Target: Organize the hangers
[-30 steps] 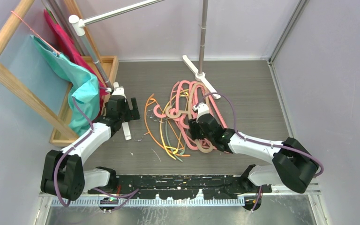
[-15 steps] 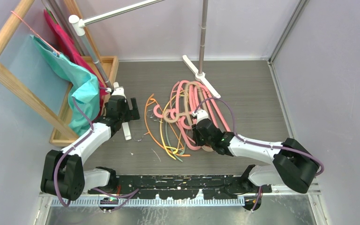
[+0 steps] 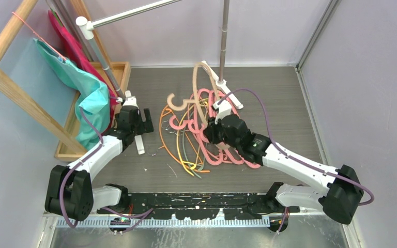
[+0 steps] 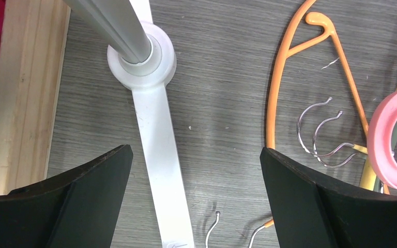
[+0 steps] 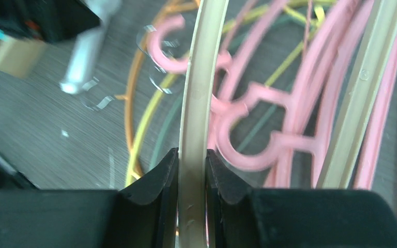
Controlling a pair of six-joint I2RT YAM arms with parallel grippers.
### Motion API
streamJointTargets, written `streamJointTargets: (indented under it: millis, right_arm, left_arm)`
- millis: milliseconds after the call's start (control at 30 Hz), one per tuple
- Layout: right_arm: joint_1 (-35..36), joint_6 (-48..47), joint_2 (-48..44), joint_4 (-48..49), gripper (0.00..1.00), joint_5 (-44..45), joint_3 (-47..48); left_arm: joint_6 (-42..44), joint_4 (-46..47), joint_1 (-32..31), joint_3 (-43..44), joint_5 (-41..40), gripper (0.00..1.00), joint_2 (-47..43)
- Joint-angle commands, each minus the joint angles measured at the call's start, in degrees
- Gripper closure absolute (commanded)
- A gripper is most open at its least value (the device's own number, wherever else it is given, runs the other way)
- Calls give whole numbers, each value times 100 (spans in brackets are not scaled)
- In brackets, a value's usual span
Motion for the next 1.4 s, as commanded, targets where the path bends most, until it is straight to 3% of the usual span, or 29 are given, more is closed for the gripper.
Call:
streamJointTargets:
  millis: [0, 200, 367, 533, 767, 1000, 1367]
  right_arm:
    - [16, 6, 181, 1093, 99, -517, 990]
    - [-259, 260, 1036, 2020, 99, -1612, 2374]
    - [-1071, 1583, 1568, 3275, 99, -3032, 3001]
    - [-1509, 2438, 2034, 4226, 99, -3705, 3349]
    - [-1673, 2932, 2562, 4570, 99, -3689, 3831]
    - [-1978, 4034, 3091, 5168, 99, -3626, 4060]
    - [-2450, 5419, 3740, 4969, 99, -3781, 4686]
  left_arm:
    - [-13, 159, 6, -58, -138, 2, -88]
    - [-59, 185, 14, -122, -226, 2, -124]
    - [-79, 151, 8, -160, -287, 2, -167]
    - [-88, 150, 13, -189, -350, 2, -273]
    - [-85, 133, 12, -186, -406, 2, -337]
    - [-70, 133, 11, -220, -415, 2, -383]
    - [-52, 139, 12, -216, -421, 2, -412]
